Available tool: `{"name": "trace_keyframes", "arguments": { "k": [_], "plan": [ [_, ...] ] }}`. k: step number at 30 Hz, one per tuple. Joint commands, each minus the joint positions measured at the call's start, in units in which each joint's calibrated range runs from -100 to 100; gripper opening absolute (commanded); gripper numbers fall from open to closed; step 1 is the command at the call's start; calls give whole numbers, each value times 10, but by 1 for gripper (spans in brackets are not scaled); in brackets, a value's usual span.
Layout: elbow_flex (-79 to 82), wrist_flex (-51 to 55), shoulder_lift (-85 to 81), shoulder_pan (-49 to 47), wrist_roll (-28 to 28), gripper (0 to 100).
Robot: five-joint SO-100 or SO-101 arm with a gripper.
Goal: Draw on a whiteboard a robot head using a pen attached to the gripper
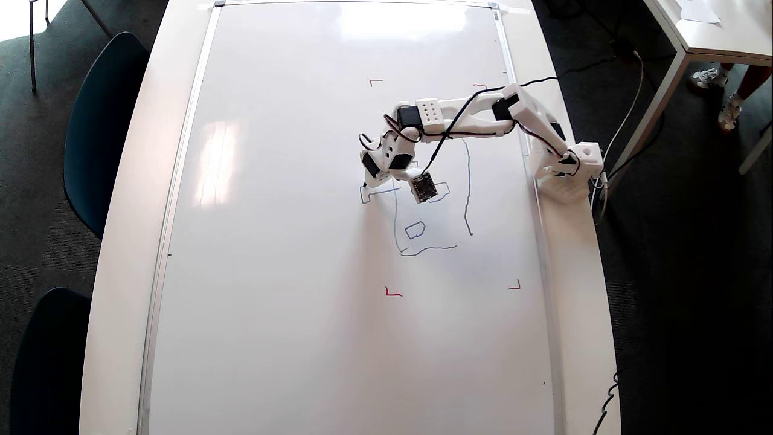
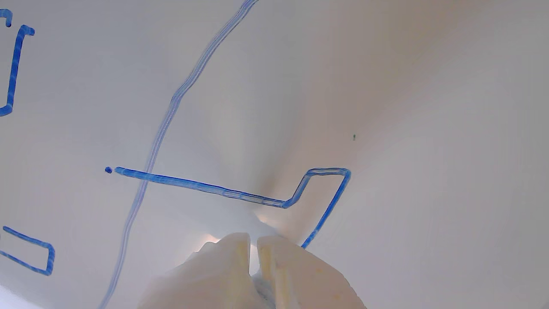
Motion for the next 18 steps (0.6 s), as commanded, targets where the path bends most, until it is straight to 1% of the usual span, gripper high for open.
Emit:
{"name": "trace_keyframes", "arguments": {
  "k": [1, 9, 18],
  "plan": [
    [21, 8, -40, -13, 1, 1],
    [30, 7, -45, -38, -3, 1],
    [21, 7, -46, -40, -3, 1]
  ]
}}
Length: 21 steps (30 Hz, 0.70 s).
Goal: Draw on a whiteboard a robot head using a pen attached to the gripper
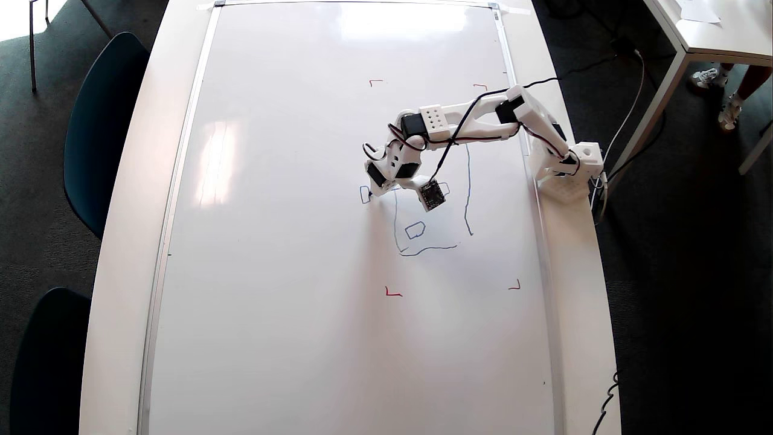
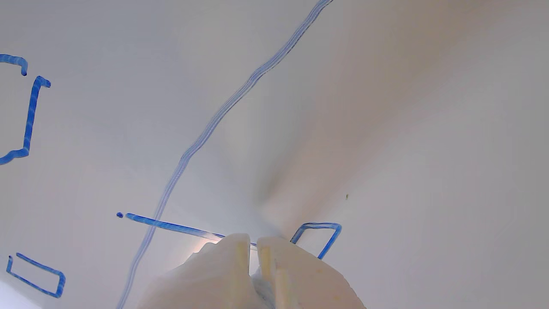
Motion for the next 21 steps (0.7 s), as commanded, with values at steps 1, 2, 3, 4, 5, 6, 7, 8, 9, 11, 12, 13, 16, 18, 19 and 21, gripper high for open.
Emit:
{"name": "trace_keyframes", "arguments": {
  "k": [1, 2, 3, 4, 5, 6, 7, 8, 9, 11, 12, 13, 16, 18, 19, 21],
  "plan": [
    [-9, 6, -29, -10, -3, 1],
    [-18, 7, -34, -9, -3, 1],
    [-24, 8, -42, -8, -3, 1],
    [-29, 8, -53, -3, -3, 1],
    [-42, 8, -75, 2, -2, 1],
    [-46, 8, -85, 4, -2, 1],
    [-48, 8, -96, 5, -2, 1],
    [-48, 8, -107, 9, -2, 1],
    [-47, 9, -121, 12, -2, 1],
    [-47, 31, -158, 18, -2, 1],
    [-47, 35, -170, 19, -2, 1],
    [-47, 40, -181, 21, -2, 1],
    [-46, 47, -233, 34, -2, 1],
    [-45, 47, -261, 41, -2, 1],
    [-47, 46, -288, 48, 0, 1],
    [-47, 38, -321, 63, 1, 1]
  ]
}}
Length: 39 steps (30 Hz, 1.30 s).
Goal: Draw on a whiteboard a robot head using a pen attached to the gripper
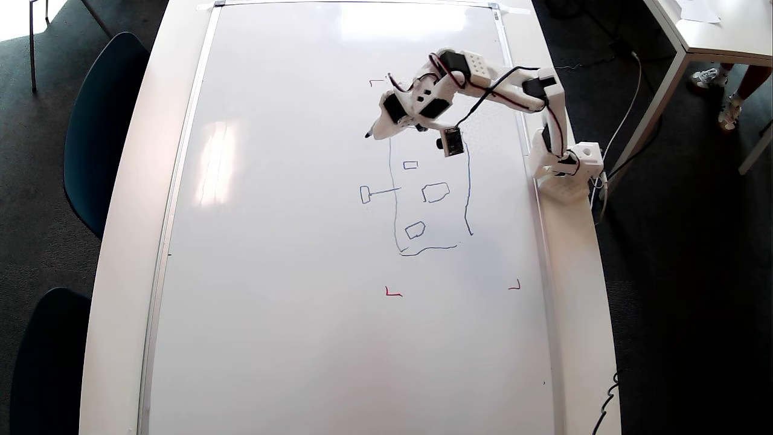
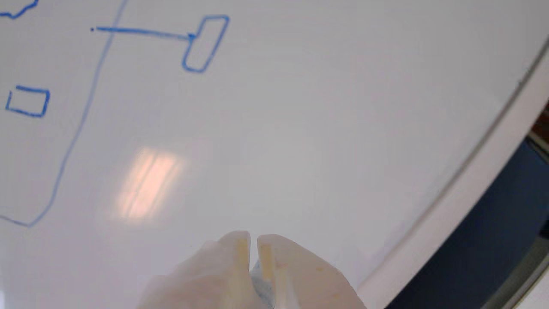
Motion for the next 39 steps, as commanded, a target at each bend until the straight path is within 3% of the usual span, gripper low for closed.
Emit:
{"name": "trace_keyframes", "arguments": {
  "k": [1, 16, 24, 28, 30, 39],
  "plan": [
    [-21, -9, -107, 28, 1, 1],
    [-48, -206, -248, 117, 1, 1],
    [-349, -206, -177, 134, 0, 1],
    [-589, -206, -93, 129, 1, 1],
    [-621, -212, -74, 129, 1, 1],
    [-613, -564, -23, 134, 1, 1]
  ]
}}
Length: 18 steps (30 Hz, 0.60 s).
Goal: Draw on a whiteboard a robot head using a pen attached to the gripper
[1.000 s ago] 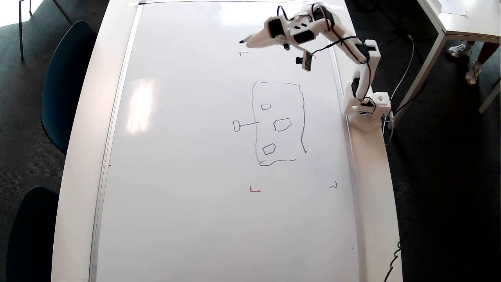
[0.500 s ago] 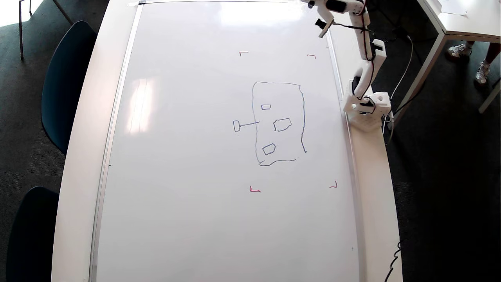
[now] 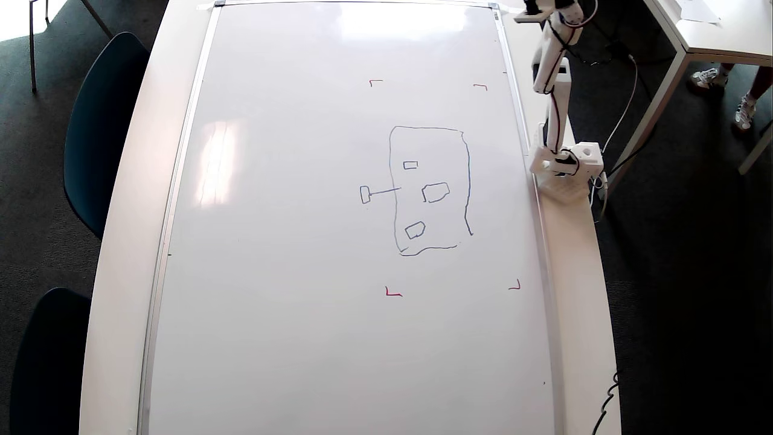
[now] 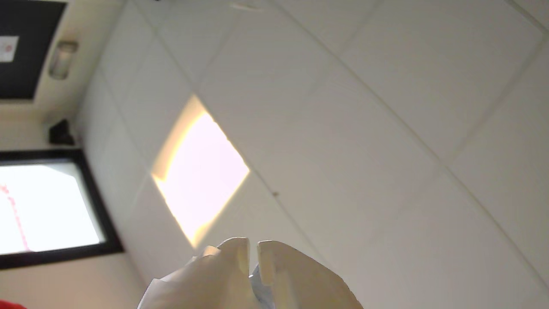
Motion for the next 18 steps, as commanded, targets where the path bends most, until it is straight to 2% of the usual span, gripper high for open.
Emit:
{"name": "trace_keyframes", "arguments": {
  "k": [1, 5, 6, 10, 14, 18],
  "plan": [
    [-7, -233, 56, 2, 1, 1],
    [-7, -392, 108, 2, 1, 1],
    [-7, -472, 132, -2, 1, 1],
    [-5, -654, 175, -4, 1, 1],
    [-2, -628, 162, -14, 1, 1],
    [67, -433, 49, -31, 2, 1]
  ]
}}
